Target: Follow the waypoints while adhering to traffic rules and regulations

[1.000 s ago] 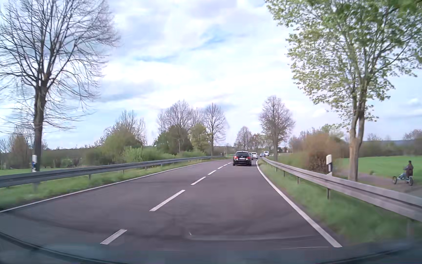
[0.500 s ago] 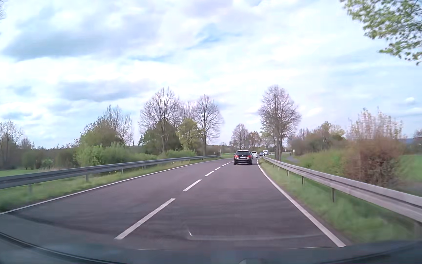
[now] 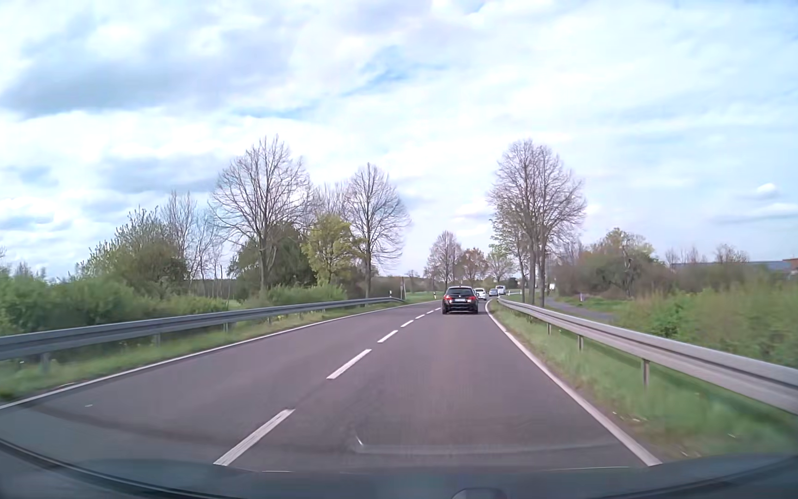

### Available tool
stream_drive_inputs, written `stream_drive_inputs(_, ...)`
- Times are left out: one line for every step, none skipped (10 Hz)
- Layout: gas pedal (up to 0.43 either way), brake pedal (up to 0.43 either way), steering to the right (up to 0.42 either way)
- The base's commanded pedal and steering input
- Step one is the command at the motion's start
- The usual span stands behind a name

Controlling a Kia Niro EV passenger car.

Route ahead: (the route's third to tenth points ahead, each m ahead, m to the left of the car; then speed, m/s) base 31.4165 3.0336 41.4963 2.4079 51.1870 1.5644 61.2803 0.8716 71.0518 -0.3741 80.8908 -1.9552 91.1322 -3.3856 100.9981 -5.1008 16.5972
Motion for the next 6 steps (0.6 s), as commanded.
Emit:
stream_drive_inputs(0.047,0.0,0.009)
stream_drive_inputs(0.047,0.0,0.009)
stream_drive_inputs(0.047,0.0,0.008)
stream_drive_inputs(0.047,0.0,0.008)
stream_drive_inputs(0.047,0.0,0.008)
stream_drive_inputs(0.047,0.0,0.008)
